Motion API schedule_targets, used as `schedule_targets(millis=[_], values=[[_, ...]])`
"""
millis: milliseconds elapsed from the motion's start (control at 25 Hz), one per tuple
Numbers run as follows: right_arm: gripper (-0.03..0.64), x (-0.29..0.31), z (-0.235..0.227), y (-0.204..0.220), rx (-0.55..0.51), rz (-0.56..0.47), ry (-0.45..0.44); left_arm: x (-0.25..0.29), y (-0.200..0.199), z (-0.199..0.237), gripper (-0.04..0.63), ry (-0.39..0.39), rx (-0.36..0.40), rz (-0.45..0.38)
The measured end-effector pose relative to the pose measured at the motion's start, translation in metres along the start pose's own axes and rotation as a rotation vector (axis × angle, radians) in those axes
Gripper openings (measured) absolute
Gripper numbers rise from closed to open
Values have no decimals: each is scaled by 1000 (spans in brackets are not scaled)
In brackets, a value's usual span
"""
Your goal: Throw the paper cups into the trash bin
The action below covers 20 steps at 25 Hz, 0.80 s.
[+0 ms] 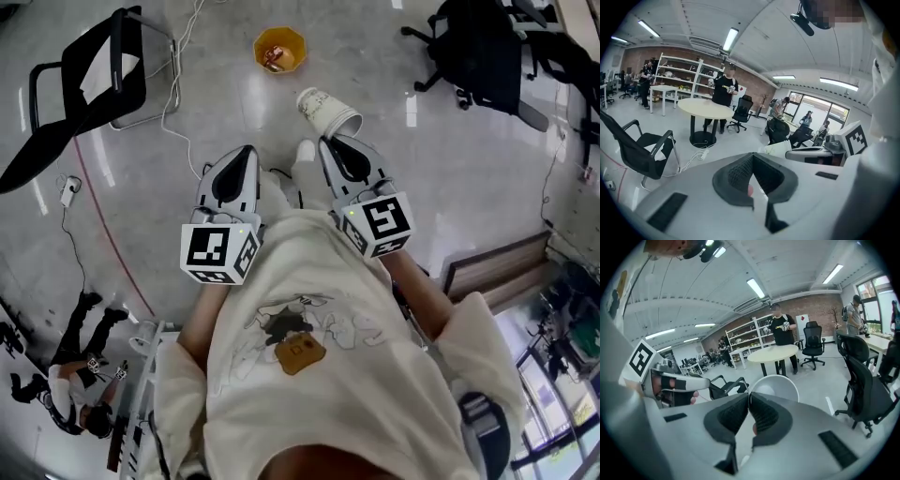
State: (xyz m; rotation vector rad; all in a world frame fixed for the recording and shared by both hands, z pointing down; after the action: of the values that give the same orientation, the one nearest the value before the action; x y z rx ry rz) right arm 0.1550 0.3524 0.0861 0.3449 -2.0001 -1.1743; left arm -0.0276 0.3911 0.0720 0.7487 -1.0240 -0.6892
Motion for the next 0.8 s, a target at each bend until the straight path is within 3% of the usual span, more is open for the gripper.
schedule_targets(millis=[160,520,800], values=[[26,-13,6,-3,56,-73,-7,-11,2,-2,6,0,8,-19],[26,-60,-20,-13,13,-172,-34,-12,5,-49,6,-41,17,-63],[25,-60,-42,-28,-9,-201,-58,-4,0,-57,6,-83,15,-88]])
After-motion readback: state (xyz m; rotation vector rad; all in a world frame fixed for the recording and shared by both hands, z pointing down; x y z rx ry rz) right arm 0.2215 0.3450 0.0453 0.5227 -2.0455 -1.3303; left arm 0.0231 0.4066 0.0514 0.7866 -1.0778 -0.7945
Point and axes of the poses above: the fingertips, and each gripper's own axes: x forward along the fingers, z to its left, y out of its underside, the point moved 7 cm from there along -x, backward along the fingers, and after that the axes turned 1 degree about -y, right-handed, at the moved point
